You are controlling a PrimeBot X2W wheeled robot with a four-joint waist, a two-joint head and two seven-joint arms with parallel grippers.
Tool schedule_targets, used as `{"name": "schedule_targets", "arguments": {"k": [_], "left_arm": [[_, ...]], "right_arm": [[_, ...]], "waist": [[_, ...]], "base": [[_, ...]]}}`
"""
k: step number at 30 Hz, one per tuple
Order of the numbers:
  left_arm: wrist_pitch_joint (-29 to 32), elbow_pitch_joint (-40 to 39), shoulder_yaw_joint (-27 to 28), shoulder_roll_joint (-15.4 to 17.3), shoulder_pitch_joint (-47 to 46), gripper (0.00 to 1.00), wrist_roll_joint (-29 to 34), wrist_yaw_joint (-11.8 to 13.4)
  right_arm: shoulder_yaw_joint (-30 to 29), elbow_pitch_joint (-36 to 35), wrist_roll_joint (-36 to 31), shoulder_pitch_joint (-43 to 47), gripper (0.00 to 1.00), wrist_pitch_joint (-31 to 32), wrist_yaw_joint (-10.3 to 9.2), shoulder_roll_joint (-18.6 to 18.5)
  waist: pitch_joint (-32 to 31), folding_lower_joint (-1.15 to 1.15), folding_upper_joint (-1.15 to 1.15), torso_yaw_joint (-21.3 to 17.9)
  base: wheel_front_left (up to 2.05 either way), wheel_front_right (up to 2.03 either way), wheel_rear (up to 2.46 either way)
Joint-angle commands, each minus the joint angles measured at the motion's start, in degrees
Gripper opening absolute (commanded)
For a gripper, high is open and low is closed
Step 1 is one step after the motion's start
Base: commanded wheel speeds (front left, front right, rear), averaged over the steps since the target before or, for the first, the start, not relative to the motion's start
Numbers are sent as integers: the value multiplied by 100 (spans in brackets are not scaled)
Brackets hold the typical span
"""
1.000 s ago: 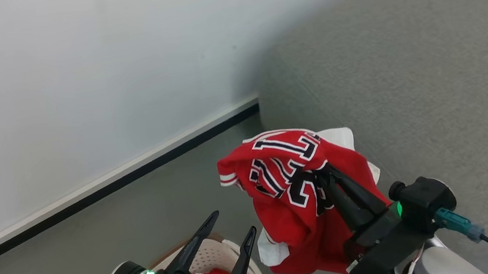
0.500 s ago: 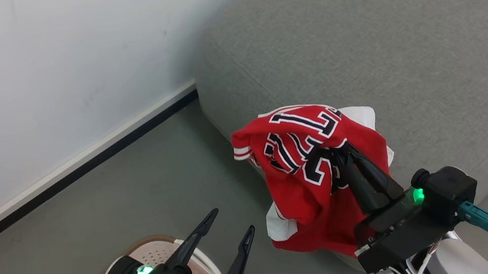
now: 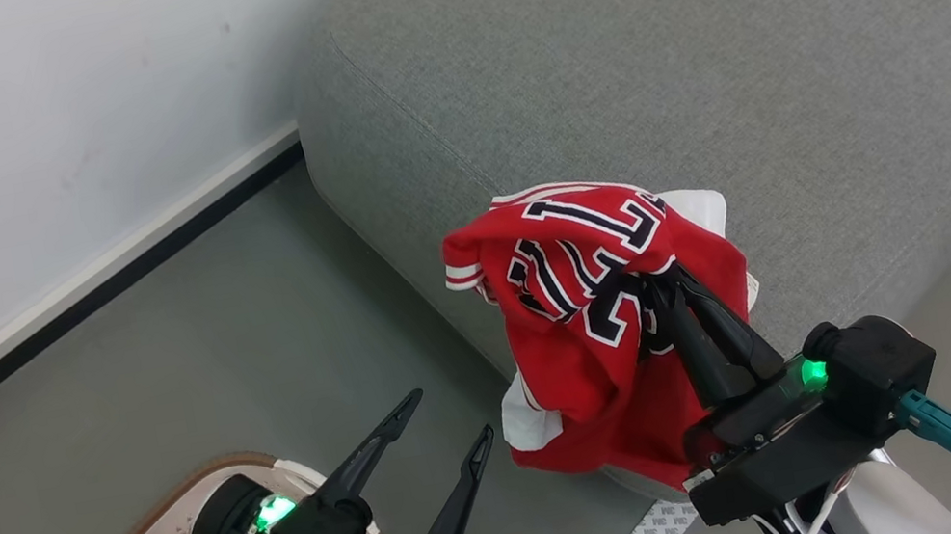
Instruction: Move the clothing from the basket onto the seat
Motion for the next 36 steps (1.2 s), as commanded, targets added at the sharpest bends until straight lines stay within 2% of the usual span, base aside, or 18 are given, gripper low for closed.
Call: {"name": "schedule_targets", "arguments": {"k": [1,8,12,17,27,36], "left_arm": [[9,9,-29,49,-74,100,-38,1],[78,-52,-192,162,-320,100,-80,-12],[231,-229,-314,317,-569,100,-28,-15],[445,-491,-583,551,-1124,100,36,-24],[708,-849,-1248,1082,-2327,100,-175,-26],[982,-1156,-1575,1370,-2959,100,-301,-27]], "right_arm": [[-10,-31,-32,7,0,-5,6,37],[-172,-135,-69,-121,0,-5,6,117],[-611,-198,58,-532,0,-5,6,210],[-1270,-355,244,-1236,0,-6,6,217],[-2298,-366,531,-2985,0,-5,6,-499],[-3046,-9,855,-4117,0,-5,6,-1115]], "waist": [[98,-1,-1,-48],[371,-1,-1,-77],[773,-1,-1,-52],[1456,-1,-1,218],[2683,-1,-1,629],[3424,-1,-1,725]], "base": [[0,0,0],[0,0,0],[0,0,0],[0,0,0],[0,0,0],[0,0,0]]}}
